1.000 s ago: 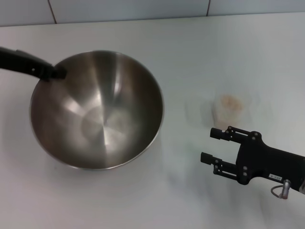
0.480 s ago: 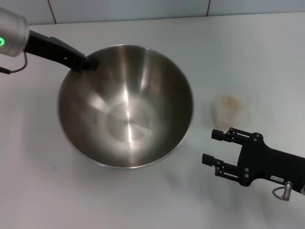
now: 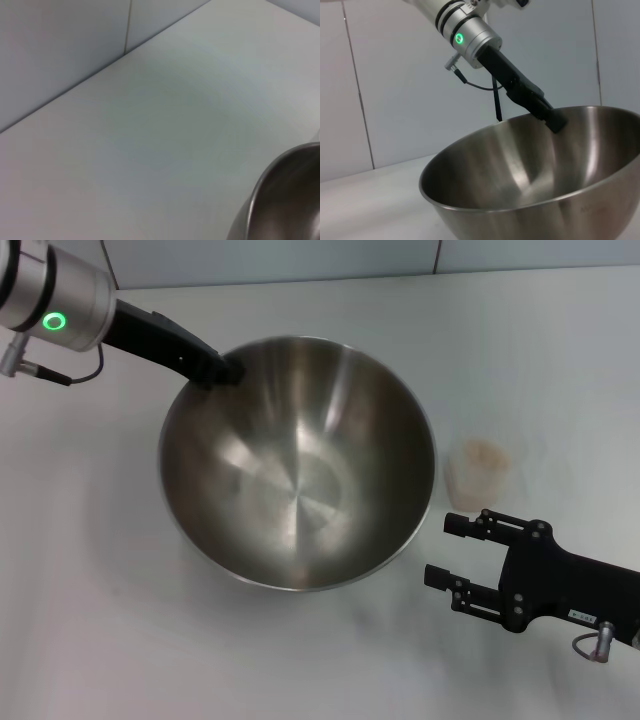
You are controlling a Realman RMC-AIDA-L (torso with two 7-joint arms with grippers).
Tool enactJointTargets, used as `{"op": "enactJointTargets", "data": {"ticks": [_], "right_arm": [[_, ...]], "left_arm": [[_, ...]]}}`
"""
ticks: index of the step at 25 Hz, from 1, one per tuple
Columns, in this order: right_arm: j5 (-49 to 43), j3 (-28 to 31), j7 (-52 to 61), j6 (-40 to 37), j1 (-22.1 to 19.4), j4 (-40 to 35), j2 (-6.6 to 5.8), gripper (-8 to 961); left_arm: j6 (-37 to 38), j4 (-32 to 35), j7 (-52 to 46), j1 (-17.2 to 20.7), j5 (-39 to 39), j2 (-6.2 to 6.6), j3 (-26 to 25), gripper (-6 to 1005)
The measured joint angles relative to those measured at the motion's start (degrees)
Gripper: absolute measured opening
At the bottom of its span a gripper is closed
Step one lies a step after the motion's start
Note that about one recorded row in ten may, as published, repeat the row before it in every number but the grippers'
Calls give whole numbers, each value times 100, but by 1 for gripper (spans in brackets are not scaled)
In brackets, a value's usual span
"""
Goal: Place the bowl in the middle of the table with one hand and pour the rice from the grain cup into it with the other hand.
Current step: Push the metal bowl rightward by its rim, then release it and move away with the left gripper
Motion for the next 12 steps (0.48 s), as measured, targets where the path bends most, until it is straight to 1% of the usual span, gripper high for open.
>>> {"op": "enactJointTargets", "data": {"ticks": [4, 9, 10, 12], "right_arm": [[0, 0, 0, 0, 2, 0, 0, 657], [0, -1, 0, 0, 12, 1, 0, 657], [0, -6, 0, 0, 16, 1, 0, 657], [0, -8, 0, 0, 17, 1, 0, 657]], "left_arm": [[-135, -253, 44, -126, -2, 2, 16, 36], [-156, -285, 47, -140, -2, 4, 25, 36], [-306, -448, 53, -201, 3, 6, 113, 36], [-306, -448, 53, -201, 3, 6, 113, 36]]}}
